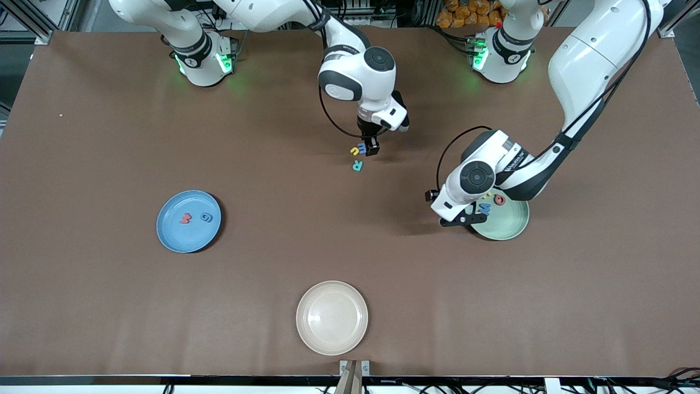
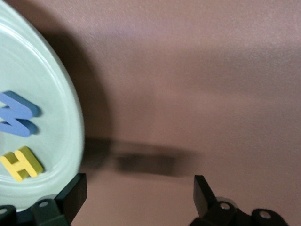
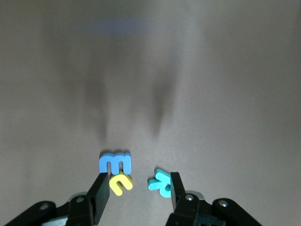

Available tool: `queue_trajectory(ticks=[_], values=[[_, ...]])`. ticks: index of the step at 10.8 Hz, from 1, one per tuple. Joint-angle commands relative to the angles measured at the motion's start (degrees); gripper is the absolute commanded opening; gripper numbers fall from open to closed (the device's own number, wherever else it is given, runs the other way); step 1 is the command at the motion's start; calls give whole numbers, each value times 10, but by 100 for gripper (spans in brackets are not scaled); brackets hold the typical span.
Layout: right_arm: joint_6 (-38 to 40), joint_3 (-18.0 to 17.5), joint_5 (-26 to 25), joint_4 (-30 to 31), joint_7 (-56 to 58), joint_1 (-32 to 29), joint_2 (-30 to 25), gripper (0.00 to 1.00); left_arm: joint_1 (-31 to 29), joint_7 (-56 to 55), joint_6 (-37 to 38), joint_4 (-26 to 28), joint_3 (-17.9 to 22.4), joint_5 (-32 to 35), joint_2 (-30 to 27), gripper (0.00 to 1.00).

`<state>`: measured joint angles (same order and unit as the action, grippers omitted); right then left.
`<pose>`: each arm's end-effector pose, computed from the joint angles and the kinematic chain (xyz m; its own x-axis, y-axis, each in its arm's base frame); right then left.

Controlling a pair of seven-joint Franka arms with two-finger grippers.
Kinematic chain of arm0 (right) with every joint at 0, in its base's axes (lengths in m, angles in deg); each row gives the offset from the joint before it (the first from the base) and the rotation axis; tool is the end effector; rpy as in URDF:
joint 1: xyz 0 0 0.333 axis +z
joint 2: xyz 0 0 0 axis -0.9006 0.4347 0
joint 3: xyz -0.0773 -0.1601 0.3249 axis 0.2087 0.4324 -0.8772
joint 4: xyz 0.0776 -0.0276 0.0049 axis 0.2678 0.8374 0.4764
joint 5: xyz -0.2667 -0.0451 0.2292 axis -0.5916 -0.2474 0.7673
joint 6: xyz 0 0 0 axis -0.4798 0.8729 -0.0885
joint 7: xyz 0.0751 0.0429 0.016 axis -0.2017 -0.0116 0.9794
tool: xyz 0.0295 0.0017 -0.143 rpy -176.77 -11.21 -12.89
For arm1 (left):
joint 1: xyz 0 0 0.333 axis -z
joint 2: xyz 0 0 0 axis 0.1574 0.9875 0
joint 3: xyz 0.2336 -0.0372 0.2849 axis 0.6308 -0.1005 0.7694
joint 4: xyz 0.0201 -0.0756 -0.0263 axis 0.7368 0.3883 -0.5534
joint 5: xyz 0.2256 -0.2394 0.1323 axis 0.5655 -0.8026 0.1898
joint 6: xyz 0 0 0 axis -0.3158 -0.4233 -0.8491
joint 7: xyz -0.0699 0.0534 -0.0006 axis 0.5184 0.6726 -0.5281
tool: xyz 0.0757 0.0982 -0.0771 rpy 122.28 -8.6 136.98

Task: Sort upper and lower case letters into plates
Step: 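Lower the right gripper onto the blue foam E and grasp it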

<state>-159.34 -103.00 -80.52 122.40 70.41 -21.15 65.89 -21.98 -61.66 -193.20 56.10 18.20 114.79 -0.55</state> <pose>0.3536 0.5781 0.2654 -0.2420 0.9673 -0.0758 0.9649 0.2481 0.0859 0.5398 -0.2298 0.2220 0.9717 0.1160 -0.2059 0.0966 -0.9901 -0.1020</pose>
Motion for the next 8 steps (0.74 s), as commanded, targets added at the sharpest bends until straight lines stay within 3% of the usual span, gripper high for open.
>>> queue_trajectory(ticks=[1,8], values=[[-5,-10,-19,-10,28,-1,15,61,3,-19,1,-11,-2,-12,4,100],[-66,-10,-15,42,70,-17,12,67,11,-34,1,-15,-2,-13,8,100]])
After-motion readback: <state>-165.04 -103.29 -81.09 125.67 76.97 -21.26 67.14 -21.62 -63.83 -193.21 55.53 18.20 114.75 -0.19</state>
